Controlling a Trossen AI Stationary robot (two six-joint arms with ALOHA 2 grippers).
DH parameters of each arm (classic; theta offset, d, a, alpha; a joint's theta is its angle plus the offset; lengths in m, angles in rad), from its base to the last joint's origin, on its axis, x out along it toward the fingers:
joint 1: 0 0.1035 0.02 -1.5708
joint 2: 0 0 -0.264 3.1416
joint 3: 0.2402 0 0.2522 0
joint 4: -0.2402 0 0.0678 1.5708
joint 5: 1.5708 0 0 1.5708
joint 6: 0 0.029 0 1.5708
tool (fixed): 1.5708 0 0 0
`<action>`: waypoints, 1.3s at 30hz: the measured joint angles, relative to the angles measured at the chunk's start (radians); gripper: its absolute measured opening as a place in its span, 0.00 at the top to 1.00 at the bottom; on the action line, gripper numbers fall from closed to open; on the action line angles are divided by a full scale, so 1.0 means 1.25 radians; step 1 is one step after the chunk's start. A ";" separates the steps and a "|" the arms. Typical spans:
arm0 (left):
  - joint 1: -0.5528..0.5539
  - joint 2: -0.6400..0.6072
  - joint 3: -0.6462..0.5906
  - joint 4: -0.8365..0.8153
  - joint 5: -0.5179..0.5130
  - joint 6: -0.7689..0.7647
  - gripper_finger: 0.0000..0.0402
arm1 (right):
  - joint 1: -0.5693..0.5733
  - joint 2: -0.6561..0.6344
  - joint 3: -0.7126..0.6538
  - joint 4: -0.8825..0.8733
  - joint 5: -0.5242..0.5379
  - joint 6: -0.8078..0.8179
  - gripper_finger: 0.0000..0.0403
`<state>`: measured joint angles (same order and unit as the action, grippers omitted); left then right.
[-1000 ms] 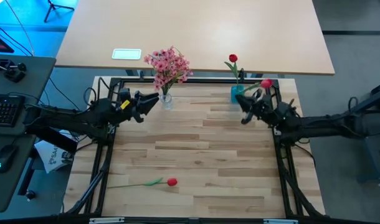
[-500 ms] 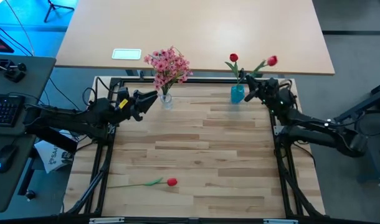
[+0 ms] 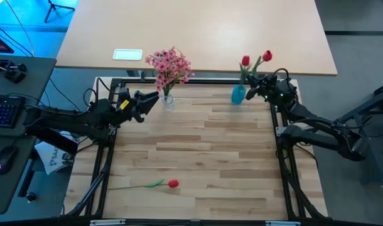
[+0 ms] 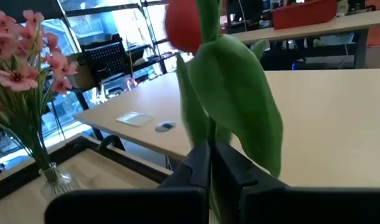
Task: Sort flowers into vase by color
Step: Put the right red tulip into the blue vase, then put the red tulip into the blue vase
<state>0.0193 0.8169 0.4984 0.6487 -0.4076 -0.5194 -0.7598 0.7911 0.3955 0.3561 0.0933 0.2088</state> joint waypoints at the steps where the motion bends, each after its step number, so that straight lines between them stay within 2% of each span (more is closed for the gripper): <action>1: 0.000 0.000 0.000 0.000 0.000 0.000 0.55 | 0.000 0.000 -0.001 0.000 0.000 0.000 1.00; 9: 0.000 0.000 0.000 -0.001 0.000 0.000 0.55 | 0.000 0.001 -0.004 -0.045 0.001 0.001 1.00; 15: 0.000 0.000 0.000 -0.001 0.000 0.000 0.55 | 0.000 0.001 -0.005 -0.080 0.008 0.070 0.99; 18: 0.000 0.000 0.000 -0.001 0.005 0.000 0.55 | 0.000 0.001 -0.005 -0.081 0.009 0.101 0.95; 21: 0.000 0.000 0.000 -0.001 0.005 0.004 0.55 | 0.000 0.001 -0.005 -0.084 0.004 0.121 0.85; 24: 0.000 0.000 0.000 -0.001 0.005 0.032 0.55 | 0.000 0.000 0.001 -0.110 -0.016 0.140 0.71; 32: 0.000 0.000 0.000 -0.001 0.021 0.052 0.55 | 0.001 0.000 0.149 -0.433 -0.044 0.087 0.30; 35: 0.000 0.000 0.000 -0.001 0.025 0.055 0.55 | 0.001 0.000 0.210 -0.542 -0.081 0.063 0.21; 39: 0.000 0.000 0.000 -0.001 0.053 0.057 0.55 | 0.001 0.000 0.276 -0.673 -0.105 0.027 0.16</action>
<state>0.0196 0.8169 0.4988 0.6476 -0.3416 -0.4478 -0.7589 0.7914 0.7410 -0.4849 -0.0381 0.2422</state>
